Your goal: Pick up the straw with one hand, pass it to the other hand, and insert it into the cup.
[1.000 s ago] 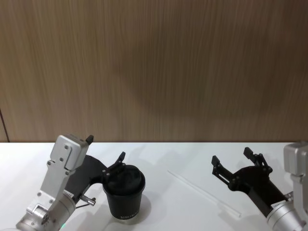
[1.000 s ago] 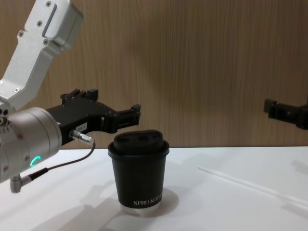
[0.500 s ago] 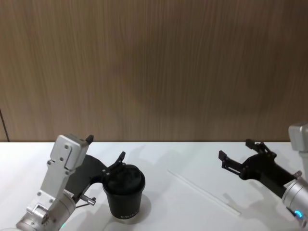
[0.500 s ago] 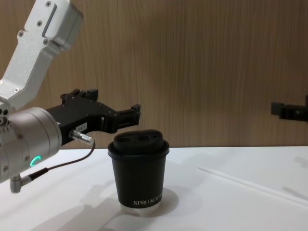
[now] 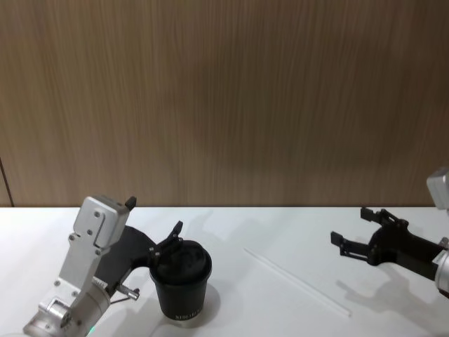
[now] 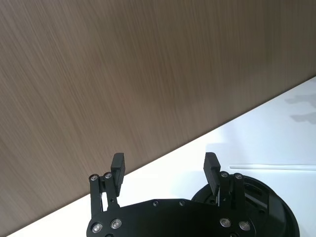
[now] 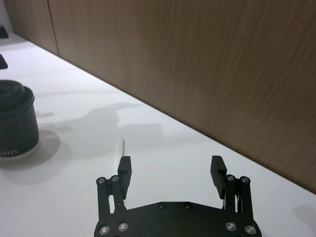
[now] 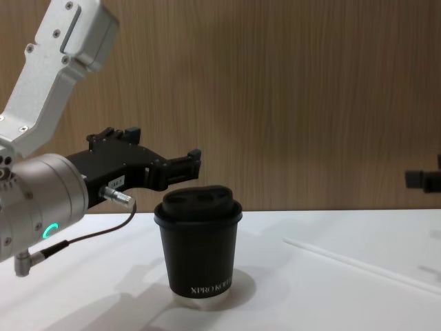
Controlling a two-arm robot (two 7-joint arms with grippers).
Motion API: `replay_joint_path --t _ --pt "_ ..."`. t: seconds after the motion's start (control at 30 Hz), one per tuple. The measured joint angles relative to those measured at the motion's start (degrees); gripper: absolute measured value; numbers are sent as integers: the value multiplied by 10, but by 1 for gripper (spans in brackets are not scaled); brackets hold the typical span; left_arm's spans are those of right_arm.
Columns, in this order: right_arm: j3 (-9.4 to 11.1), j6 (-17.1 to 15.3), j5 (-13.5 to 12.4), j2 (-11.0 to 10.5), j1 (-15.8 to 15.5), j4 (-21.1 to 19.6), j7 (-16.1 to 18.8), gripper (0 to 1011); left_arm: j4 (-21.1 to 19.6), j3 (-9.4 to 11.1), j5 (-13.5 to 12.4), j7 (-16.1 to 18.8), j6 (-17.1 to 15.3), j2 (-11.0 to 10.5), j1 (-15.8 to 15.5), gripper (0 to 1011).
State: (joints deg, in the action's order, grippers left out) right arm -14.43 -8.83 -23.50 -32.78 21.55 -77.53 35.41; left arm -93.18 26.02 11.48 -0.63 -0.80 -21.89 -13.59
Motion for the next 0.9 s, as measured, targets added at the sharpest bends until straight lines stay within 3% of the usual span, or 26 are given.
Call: replay_joint_path --t 0.37,0.9 --pt "-24 -25 -4 -32 29 38 60 1001 0 0 0 0 0 0 0 1003" --pt "-52 -105 -7 -58 29 22 74 1001 0 0 0 0 0 0 0 1003"
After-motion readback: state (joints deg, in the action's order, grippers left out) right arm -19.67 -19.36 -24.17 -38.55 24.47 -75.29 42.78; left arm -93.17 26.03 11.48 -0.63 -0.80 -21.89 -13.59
